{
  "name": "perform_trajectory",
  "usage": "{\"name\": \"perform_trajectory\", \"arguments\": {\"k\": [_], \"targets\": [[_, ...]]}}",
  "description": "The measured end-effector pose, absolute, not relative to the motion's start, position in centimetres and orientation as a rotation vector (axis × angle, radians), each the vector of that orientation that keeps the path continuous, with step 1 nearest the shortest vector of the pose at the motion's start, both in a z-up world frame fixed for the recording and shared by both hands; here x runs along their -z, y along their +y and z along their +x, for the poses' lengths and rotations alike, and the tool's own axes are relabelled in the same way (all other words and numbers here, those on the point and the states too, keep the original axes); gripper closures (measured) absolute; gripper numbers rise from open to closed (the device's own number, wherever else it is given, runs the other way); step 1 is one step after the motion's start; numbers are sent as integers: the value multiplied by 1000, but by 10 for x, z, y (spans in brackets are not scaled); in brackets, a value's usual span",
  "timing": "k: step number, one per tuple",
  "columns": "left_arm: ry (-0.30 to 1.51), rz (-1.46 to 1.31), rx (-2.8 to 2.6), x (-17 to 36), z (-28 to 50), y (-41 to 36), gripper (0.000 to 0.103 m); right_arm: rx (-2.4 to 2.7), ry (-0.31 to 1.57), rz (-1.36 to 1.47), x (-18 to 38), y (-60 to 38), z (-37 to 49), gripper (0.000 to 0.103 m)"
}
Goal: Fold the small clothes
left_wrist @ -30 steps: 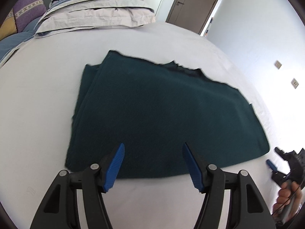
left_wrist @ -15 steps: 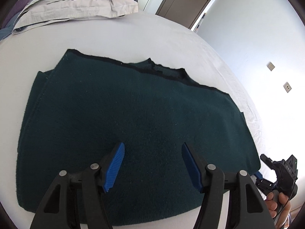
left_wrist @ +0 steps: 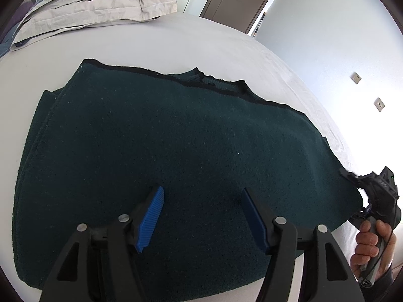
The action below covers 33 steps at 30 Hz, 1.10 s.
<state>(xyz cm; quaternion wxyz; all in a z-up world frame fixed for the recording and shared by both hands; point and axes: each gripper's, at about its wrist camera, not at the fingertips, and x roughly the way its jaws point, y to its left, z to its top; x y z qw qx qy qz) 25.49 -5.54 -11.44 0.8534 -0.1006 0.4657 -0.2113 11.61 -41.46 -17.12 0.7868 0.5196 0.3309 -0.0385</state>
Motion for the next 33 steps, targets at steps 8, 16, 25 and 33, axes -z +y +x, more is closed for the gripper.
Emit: {"name": "perform_trajectory", "arguments": {"k": [8, 16, 25, 33], "targets": [[984, -213, 460, 116, 256, -54, 37, 127, 724, 1074, 179, -408, 128, 92], [1006, -314, 498, 116, 264, -41, 38, 162, 758, 760, 120, -351, 165, 92], [998, -644, 521, 105, 278, 20, 35, -141, 862, 244, 85, -156, 224, 93], [1082, -795, 618, 113, 297, 11, 22, -162, 886, 113, 109, -112, 233, 93]]}}
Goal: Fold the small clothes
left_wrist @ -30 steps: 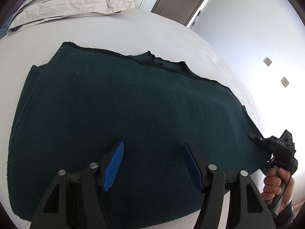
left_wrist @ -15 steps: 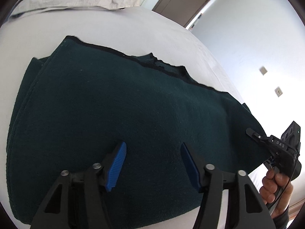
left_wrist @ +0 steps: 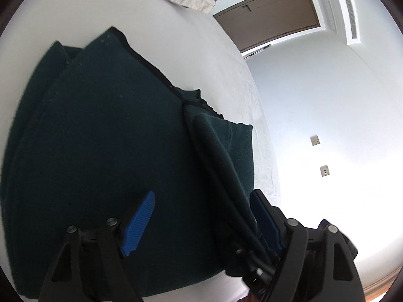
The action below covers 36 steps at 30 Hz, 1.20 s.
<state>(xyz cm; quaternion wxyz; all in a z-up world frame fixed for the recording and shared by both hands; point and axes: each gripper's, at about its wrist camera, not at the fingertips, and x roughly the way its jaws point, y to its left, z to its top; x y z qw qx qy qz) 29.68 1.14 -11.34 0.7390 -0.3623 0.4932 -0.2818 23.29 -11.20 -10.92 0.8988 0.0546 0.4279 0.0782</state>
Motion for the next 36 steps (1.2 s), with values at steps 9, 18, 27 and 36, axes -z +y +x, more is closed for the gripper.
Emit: {"name": "perform_trajectory", "arguments": {"k": [9, 18, 27, 36], "targets": [[1264, -750, 650, 128, 338, -33, 74, -179, 875, -44, 124, -109, 206, 88], [1273, -690, 649, 128, 336, -26, 89, -130, 766, -258, 125, -110, 133, 57], [1241, -607, 658, 101, 341, -25, 89, -118, 708, -344, 128, -79, 121, 95], [1224, -522, 610, 81, 359, 42, 89, -255, 640, -460, 123, -14, 124, 96]]}}
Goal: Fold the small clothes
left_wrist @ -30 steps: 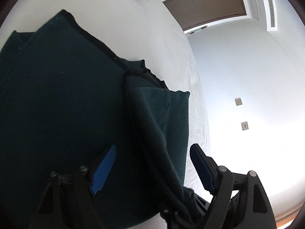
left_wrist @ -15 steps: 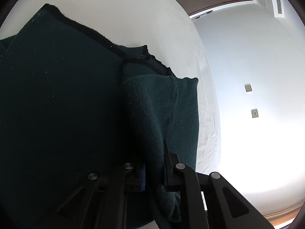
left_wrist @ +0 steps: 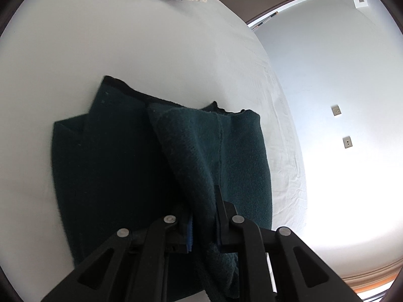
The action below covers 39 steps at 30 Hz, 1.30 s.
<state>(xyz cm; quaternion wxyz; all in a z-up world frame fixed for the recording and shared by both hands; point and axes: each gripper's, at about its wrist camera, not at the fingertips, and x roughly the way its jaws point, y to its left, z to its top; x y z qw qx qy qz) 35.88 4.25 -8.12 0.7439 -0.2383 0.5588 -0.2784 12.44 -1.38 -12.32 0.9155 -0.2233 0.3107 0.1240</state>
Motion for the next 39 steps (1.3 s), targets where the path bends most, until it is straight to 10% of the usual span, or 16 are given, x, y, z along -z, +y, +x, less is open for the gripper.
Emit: {"name": "perform_trajectory", "arguments": {"k": [23, 28, 39], "targets": [[1222, -581, 516, 131, 367, 108, 83, -413, 792, -414, 171, 10, 182, 92], [1151, -581, 453, 119, 355, 123, 70, -491, 838, -210, 153, -28, 175, 73], [913, -197, 424, 57, 268, 71, 66, -497, 822, 374, 124, -208, 173, 71]]}}
